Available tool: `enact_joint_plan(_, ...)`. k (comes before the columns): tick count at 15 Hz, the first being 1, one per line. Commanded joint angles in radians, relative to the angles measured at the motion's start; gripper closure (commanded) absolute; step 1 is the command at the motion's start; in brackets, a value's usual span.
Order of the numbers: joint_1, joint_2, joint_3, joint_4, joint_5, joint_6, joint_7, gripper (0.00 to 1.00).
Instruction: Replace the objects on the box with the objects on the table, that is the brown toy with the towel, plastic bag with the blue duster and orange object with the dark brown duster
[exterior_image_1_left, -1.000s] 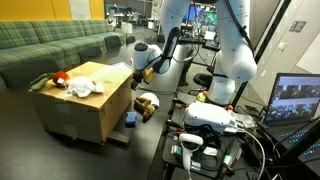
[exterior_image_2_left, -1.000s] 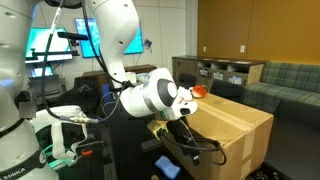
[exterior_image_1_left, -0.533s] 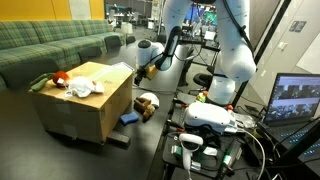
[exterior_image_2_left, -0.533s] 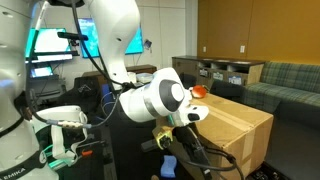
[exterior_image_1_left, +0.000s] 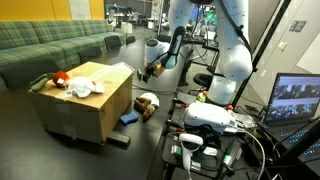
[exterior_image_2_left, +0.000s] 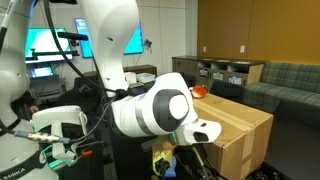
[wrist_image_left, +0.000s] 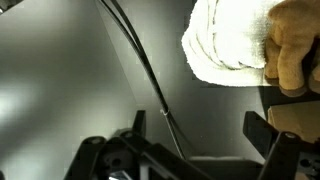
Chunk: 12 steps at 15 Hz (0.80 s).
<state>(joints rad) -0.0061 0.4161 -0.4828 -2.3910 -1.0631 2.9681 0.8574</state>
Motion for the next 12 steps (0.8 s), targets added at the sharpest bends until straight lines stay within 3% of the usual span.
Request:
enact_joint_plan(1, -0.083, 0.006, 0.057, -0.037, 0.061, 0.067, -0.091, 0.0)
enact_joint_plan(12, -0.296, 0.086, 0.287, -0.054, 0.148, 0.09, -0.261, 0.0)
